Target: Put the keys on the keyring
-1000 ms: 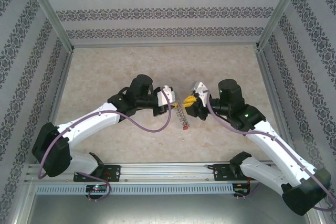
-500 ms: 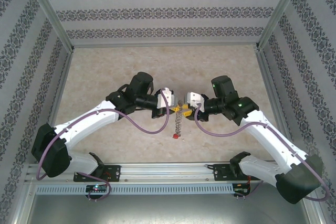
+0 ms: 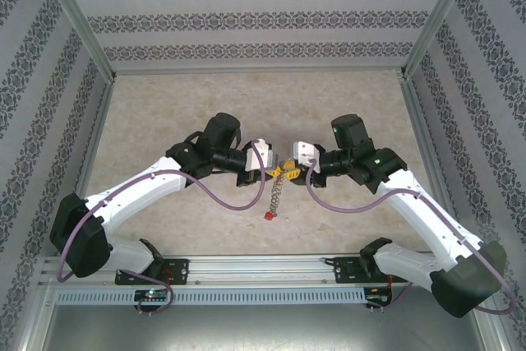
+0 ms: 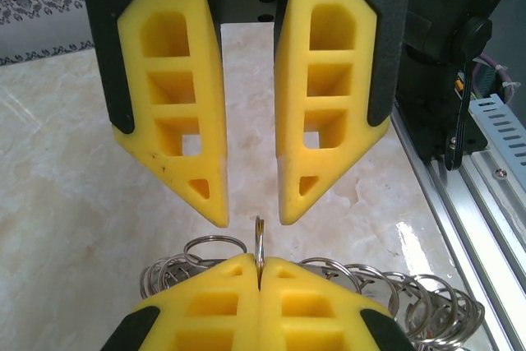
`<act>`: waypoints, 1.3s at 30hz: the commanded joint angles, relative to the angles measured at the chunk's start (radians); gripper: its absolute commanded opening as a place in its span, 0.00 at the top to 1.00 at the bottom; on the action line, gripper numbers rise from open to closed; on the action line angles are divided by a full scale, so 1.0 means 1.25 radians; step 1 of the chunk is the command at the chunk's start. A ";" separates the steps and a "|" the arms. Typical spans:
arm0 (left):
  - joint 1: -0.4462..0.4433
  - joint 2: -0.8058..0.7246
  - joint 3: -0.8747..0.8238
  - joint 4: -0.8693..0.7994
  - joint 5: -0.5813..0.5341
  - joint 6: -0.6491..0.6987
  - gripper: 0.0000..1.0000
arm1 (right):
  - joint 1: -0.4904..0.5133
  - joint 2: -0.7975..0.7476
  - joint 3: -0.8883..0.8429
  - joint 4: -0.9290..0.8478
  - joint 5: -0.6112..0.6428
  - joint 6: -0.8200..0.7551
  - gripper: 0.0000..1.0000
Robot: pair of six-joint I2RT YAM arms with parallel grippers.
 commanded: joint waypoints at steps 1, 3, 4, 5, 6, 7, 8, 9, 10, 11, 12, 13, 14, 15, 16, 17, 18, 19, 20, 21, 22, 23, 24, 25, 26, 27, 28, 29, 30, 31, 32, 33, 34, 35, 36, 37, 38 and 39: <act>0.008 -0.001 0.023 0.008 0.027 0.008 1.00 | -0.003 0.015 0.022 0.004 -0.038 0.015 0.76; 0.008 -0.004 0.022 0.010 0.026 0.004 1.00 | -0.001 0.021 0.022 0.009 -0.031 0.019 0.76; 0.008 -0.006 0.020 0.012 0.027 0.003 1.00 | 0.001 0.025 0.021 0.010 -0.028 0.022 0.76; 0.008 -0.007 0.019 0.014 0.027 0.001 1.00 | 0.002 0.028 0.021 0.011 -0.026 0.021 0.76; 0.008 -0.010 0.019 0.016 0.025 -0.002 1.00 | 0.005 0.032 0.023 0.012 -0.024 0.021 0.76; 0.008 -0.011 0.018 0.018 0.025 -0.002 1.00 | 0.008 0.037 0.023 0.012 -0.022 0.021 0.77; 0.008 -0.011 0.019 0.018 0.025 -0.001 1.00 | 0.010 0.040 0.023 0.012 -0.021 0.022 0.78; 0.008 -0.010 0.019 0.017 0.027 -0.002 1.00 | 0.012 0.041 0.026 0.012 -0.021 0.021 0.80; 0.008 -0.009 0.019 0.016 0.026 -0.001 1.00 | 0.013 0.042 0.027 0.015 -0.020 0.024 0.82; 0.008 -0.008 0.021 0.013 0.025 -0.001 1.00 | 0.014 0.041 0.027 0.018 -0.022 0.026 0.84; 0.008 -0.005 0.021 0.010 0.026 0.000 1.00 | 0.014 0.041 0.028 0.022 -0.023 0.028 0.85; 0.008 -0.003 0.022 0.010 0.026 -0.002 1.00 | 0.016 0.041 0.029 0.024 -0.025 0.031 0.85; 0.007 -0.002 0.023 0.011 0.025 -0.004 1.00 | 0.018 0.041 0.031 0.023 -0.029 0.029 0.85; 0.008 0.000 0.023 0.013 0.025 -0.005 1.00 | 0.019 0.041 0.034 0.024 -0.035 0.029 0.84; 0.008 0.002 0.026 0.015 0.025 -0.009 1.00 | 0.021 0.041 0.035 0.025 -0.040 0.030 0.85; 0.008 0.004 0.025 0.017 0.024 -0.011 1.00 | 0.023 0.041 0.036 0.026 -0.042 0.031 0.84; 0.008 0.006 0.027 0.018 0.024 -0.013 1.00 | 0.025 0.043 0.038 0.027 -0.043 0.033 0.87; 0.008 0.008 0.028 0.019 0.021 -0.016 1.00 | 0.028 0.044 0.040 0.027 -0.049 0.033 0.97; 0.008 0.008 0.029 0.023 0.017 -0.021 1.00 | 0.028 0.046 0.044 0.027 -0.055 0.034 1.00; 0.008 0.007 0.027 0.030 0.013 -0.027 1.00 | 0.028 0.046 0.043 0.035 -0.064 0.041 1.00; 0.008 0.004 0.023 0.039 0.006 -0.034 1.00 | 0.026 0.043 0.036 0.053 -0.069 0.052 1.00; 0.009 -0.001 0.020 0.045 -0.003 -0.038 0.98 | 0.024 0.038 0.026 0.081 -0.068 0.069 1.00; 0.010 -0.007 0.014 0.048 -0.010 -0.040 0.95 | 0.018 0.026 0.009 0.123 -0.068 0.098 1.00; 0.013 -0.015 0.006 0.051 -0.017 -0.043 0.87 | 0.006 0.014 -0.010 0.172 -0.082 0.131 1.00; 0.017 -0.020 -0.004 0.056 -0.023 -0.049 0.83 | -0.004 0.004 -0.024 0.218 -0.093 0.164 1.00; 0.023 -0.029 -0.015 0.062 -0.024 -0.053 0.82 | -0.015 -0.005 -0.041 0.269 -0.095 0.208 1.00; 0.029 -0.037 -0.026 0.066 -0.024 -0.059 0.82 | -0.023 -0.014 -0.055 0.317 -0.096 0.246 1.00; 0.034 -0.044 -0.034 0.070 -0.024 -0.064 0.81 | -0.029 -0.019 -0.066 0.353 -0.096 0.278 1.00; 0.040 -0.052 -0.044 0.075 -0.025 -0.071 0.81 | -0.034 -0.023 -0.077 0.395 -0.096 0.316 1.00; 0.044 -0.059 -0.051 0.081 -0.029 -0.076 0.78 | -0.038 -0.027 -0.085 0.427 -0.100 0.345 1.00; 0.048 -0.063 -0.058 0.085 -0.035 -0.079 0.78 | -0.040 -0.028 -0.090 0.447 -0.103 0.362 1.00; 0.051 -0.069 -0.064 0.089 -0.044 -0.081 0.78 | -0.040 -0.028 -0.093 0.462 -0.100 0.380 1.00; 0.054 -0.071 -0.066 0.092 -0.053 -0.082 0.78 | -0.042 -0.028 -0.096 0.475 -0.098 0.393 1.00; 0.055 -0.074 -0.067 0.094 -0.059 -0.082 0.78 | -0.043 -0.028 -0.100 0.486 -0.100 0.402 1.00; 0.056 -0.074 -0.066 0.095 -0.065 -0.084 0.79 | -0.044 -0.030 -0.104 0.503 -0.097 0.414 1.00; 0.058 -0.073 -0.067 0.097 -0.074 -0.085 0.80 | -0.044 -0.029 -0.108 0.521 -0.098 0.428 1.00; 0.058 -0.071 -0.066 0.101 -0.082 -0.088 0.82 | -0.044 -0.029 -0.111 0.540 -0.100 0.439 1.00; 0.058 -0.070 -0.066 0.106 -0.090 -0.091 0.82 | -0.044 -0.027 -0.116 0.561 -0.102 0.456 1.00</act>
